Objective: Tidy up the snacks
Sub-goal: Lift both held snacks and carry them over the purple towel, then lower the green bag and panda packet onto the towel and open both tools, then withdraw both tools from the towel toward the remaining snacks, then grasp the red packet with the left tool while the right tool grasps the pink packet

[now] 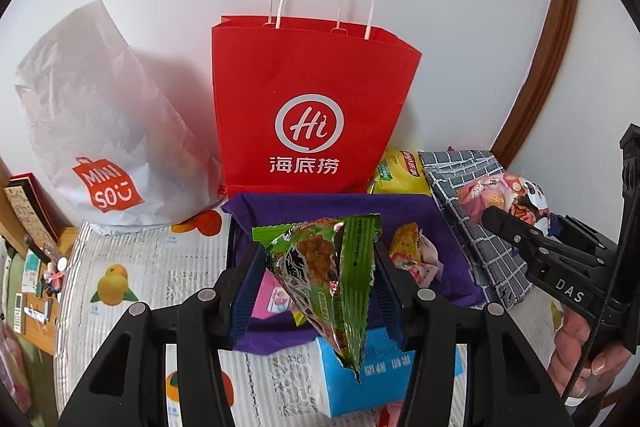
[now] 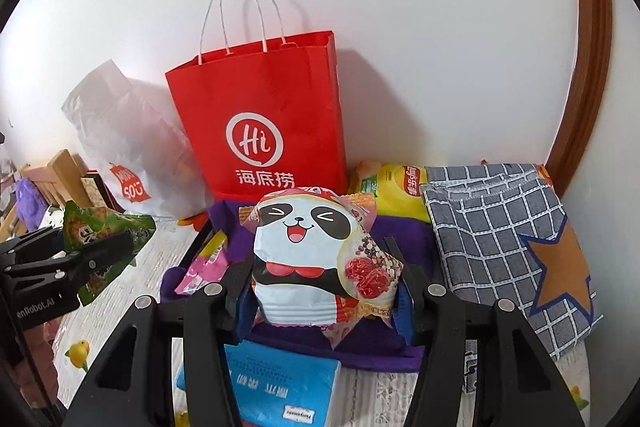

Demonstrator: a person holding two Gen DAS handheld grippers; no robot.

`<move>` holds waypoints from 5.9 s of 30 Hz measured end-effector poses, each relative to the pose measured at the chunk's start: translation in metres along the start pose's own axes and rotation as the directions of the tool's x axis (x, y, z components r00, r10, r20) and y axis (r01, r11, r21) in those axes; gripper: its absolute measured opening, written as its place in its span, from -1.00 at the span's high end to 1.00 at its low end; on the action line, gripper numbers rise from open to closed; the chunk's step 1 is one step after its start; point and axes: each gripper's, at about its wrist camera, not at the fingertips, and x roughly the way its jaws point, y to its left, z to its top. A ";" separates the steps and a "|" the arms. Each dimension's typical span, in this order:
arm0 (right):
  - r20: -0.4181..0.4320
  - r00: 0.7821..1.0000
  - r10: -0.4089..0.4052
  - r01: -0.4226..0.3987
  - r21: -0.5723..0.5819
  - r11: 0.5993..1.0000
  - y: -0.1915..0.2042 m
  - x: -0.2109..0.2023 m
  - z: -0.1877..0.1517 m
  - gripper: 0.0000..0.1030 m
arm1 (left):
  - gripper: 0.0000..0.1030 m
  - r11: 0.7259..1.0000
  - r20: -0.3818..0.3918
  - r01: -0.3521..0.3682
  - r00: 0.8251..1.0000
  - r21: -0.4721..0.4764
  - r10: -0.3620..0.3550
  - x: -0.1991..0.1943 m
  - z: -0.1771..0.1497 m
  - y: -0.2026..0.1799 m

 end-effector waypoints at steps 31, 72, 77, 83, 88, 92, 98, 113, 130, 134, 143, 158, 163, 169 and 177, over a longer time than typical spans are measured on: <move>-0.273 0.962 0.011 -0.024 -0.047 0.999 -0.007 0.118 -0.013 -0.06 | 0.02 1.000 -0.174 -0.005 0.985 -0.015 0.002 0.105 0.012 0.008; -0.192 0.981 0.005 -0.009 -0.016 1.000 -0.022 0.093 -0.002 -0.26 | 0.01 1.000 -0.220 0.007 0.975 0.016 -0.003 0.115 0.006 -0.001; -0.164 0.986 -0.001 0.002 0.006 1.000 -0.029 0.085 0.000 -0.27 | 0.01 0.999 -0.247 0.003 0.969 0.035 0.005 0.121 0.002 -0.004; -0.151 0.988 -0.015 0.015 0.001 1.000 -0.031 0.083 0.001 -0.27 | 0.01 0.999 -0.258 0.012 0.966 0.047 0.001 0.122 0.000 -0.006; -0.147 0.989 -0.016 0.015 -0.011 1.000 -0.028 0.081 0.001 -0.27 | 0.00 0.999 -0.268 0.016 0.963 0.034 -0.006 0.125 0.000 -0.004; -0.137 0.990 -0.019 0.016 -0.022 1.000 -0.026 0.079 0.001 -0.27 | -0.29 0.999 -0.246 0.048 0.968 0.000 -0.047 0.120 0.004 -0.001; -0.132 0.991 -0.018 0.014 -0.031 0.999 -0.022 0.076 0.002 -0.27 | -0.39 0.998 -0.207 0.049 0.977 0.027 -0.042 0.106 0.008 -0.007; -0.092 0.992 -0.092 0.087 -0.053 0.995 -0.005 0.047 -0.018 -0.27 | -0.39 0.996 -0.161 0.055 0.986 0.063 -0.045 0.074 0.015 -0.013; -0.193 0.969 -0.154 0.155 -0.011 0.988 0.019 -0.007 -0.101 -0.27 | -0.39 0.974 -0.057 0.141 0.989 0.176 -0.133 -0.001 0.010 -0.044; -0.184 0.968 -0.170 0.168 -0.024 0.985 0.026 -0.025 -0.111 -0.27 | -0.39 0.971 -0.018 0.123 0.992 0.204 -0.122 -0.022 0.010 -0.044; -0.231 0.966 -0.114 0.133 0.068 0.989 0.024 -0.032 -0.150 -0.27 | -0.39 0.987 -0.060 0.009 0.998 0.163 0.001 -0.026 -0.013 0.000; -0.325 0.946 0.011 -0.003 0.025 1.000 0.074 0.012 -0.188 0.36 | -0.39 0.989 -0.170 -0.082 0.980 0.127 0.103 -0.023 -0.078 0.035; -0.247 0.968 0.051 -0.043 0.038 0.998 0.071 -0.017 -0.186 0.37 | -0.39 0.990 -0.190 -0.069 0.977 0.127 0.093 -0.021 -0.097 0.029; -0.188 0.982 0.026 -0.012 0.073 0.997 0.042 -0.055 -0.189 0.37 | -0.39 0.994 -0.253 0.043 0.967 0.099 -0.017 -0.001 -0.132 0.010; -0.214 0.976 -0.029 0.051 0.098 0.994 -0.002 -0.070 -0.219 0.36 | -0.39 0.977 -0.363 0.211 0.912 0.012 -0.192 0.043 -0.174 -0.017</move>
